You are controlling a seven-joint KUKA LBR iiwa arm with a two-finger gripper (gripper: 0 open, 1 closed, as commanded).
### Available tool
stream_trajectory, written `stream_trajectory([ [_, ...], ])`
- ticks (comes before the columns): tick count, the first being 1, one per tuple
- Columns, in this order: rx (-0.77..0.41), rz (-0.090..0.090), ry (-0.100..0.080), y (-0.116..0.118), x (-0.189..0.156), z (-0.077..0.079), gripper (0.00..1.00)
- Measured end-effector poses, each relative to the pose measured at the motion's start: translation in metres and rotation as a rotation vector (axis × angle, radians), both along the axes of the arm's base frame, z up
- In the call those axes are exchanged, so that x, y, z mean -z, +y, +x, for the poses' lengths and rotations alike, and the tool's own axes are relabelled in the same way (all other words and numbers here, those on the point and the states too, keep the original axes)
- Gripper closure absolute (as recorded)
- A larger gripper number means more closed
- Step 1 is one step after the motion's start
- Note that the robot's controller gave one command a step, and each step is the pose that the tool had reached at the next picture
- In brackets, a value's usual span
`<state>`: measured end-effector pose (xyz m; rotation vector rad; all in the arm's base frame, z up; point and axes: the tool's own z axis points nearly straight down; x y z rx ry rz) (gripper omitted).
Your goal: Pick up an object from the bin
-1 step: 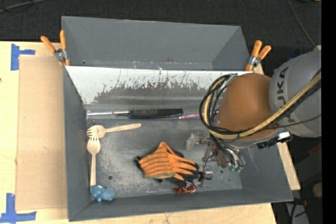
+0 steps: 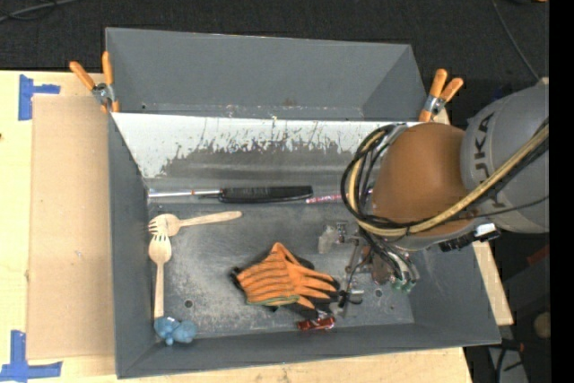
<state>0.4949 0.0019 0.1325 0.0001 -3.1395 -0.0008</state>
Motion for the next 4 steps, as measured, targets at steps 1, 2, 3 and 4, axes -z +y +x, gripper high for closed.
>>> stream_trajectory([
  [1,-0.066,0.001,-0.005,0.031,0.063,-0.012,0.00],
  [2,-0.172,-0.001,-0.013,0.050,0.061,-0.008,1.00],
  [3,-0.172,-0.001,-0.013,0.050,0.061,-0.008,1.00],
  [4,-0.173,-0.001,-0.004,0.047,-0.005,-0.001,1.00],
])
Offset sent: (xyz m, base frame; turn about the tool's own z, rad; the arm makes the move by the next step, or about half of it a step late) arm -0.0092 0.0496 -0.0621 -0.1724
